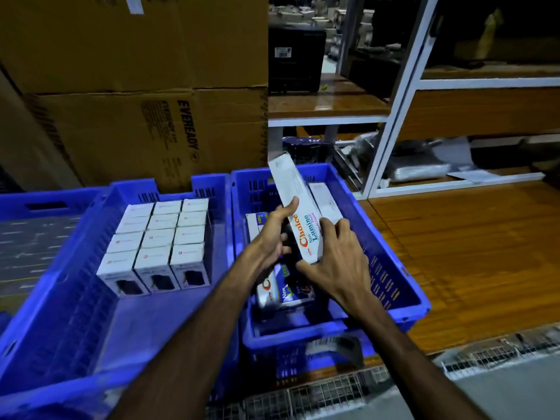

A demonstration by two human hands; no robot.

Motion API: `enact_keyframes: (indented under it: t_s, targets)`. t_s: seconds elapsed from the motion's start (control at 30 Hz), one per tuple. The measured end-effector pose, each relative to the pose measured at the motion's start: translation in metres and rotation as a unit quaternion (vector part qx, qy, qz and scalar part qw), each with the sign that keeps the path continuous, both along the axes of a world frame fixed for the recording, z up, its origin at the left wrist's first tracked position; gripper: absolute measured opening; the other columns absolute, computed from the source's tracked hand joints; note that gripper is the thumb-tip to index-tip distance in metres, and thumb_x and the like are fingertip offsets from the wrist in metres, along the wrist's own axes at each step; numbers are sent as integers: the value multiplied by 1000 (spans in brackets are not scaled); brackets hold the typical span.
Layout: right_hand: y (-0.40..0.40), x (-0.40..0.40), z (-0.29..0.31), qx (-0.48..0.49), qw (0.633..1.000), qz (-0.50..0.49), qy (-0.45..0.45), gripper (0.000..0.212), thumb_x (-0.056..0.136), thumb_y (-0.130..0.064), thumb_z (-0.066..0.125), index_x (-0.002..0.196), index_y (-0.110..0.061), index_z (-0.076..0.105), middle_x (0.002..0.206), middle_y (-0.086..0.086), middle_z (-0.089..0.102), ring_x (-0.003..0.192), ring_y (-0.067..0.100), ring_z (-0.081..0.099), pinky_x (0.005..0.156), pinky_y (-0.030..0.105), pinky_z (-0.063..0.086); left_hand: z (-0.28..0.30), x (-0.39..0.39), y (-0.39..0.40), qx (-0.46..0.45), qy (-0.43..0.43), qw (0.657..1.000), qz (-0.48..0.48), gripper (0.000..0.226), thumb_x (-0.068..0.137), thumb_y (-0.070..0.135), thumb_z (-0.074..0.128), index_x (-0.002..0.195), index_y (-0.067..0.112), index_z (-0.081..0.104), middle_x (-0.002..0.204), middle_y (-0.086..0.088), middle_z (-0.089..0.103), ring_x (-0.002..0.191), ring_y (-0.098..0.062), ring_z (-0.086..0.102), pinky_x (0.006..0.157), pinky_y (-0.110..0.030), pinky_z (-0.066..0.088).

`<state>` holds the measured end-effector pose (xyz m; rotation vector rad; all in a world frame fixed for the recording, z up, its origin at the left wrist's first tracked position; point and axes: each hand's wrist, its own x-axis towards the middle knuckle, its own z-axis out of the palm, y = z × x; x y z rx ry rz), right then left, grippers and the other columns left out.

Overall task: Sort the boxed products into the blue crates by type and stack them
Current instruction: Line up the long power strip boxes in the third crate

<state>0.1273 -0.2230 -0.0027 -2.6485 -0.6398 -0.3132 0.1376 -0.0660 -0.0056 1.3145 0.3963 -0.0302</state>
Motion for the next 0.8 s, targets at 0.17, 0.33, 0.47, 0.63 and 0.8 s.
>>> enact_keyframes:
  t_s: [0.17,0.33,0.47,0.63,0.8]
  targets:
    - [11,8,9,-2,1000,-13,-3,73,68,-64,61,124,-18,48,109,4,42,97,33,57,65,43,51,-9,12,-5,-16,-27,998,54,33,102,42,54,126,21,62,112,-7,76,87,-18,75,62,-29,58]
    - [15,8,8,18,1000,-3,9,73,68,-68,59,119,-17,50,108,3,43,94,31,58,66,46,55,-21,12,-1,-24,-61,992,105,24,103,35,53,116,20,68,101,-4,78,80,-14,76,58,-26,58]
    - [21,8,-1,16,999,-16,23,68,68,-67,63,113,-18,51,108,3,43,96,33,59,67,47,55,-29,20,2,-18,-52,994,97,36,101,32,60,125,5,65,114,-19,75,98,-33,73,73,-34,59]
    - [18,24,-16,-9,999,-31,44,88,62,-78,56,122,-14,53,112,7,47,103,36,59,73,47,54,-37,26,-5,31,15,999,32,33,92,39,67,123,29,67,109,-4,79,98,-26,74,91,-47,58]
    - [16,47,-28,-45,994,-44,90,78,75,-62,63,135,-16,44,122,13,49,108,43,59,82,48,50,-45,22,-6,125,37,991,-16,27,94,28,66,120,33,71,111,7,79,107,-20,74,93,-39,54]
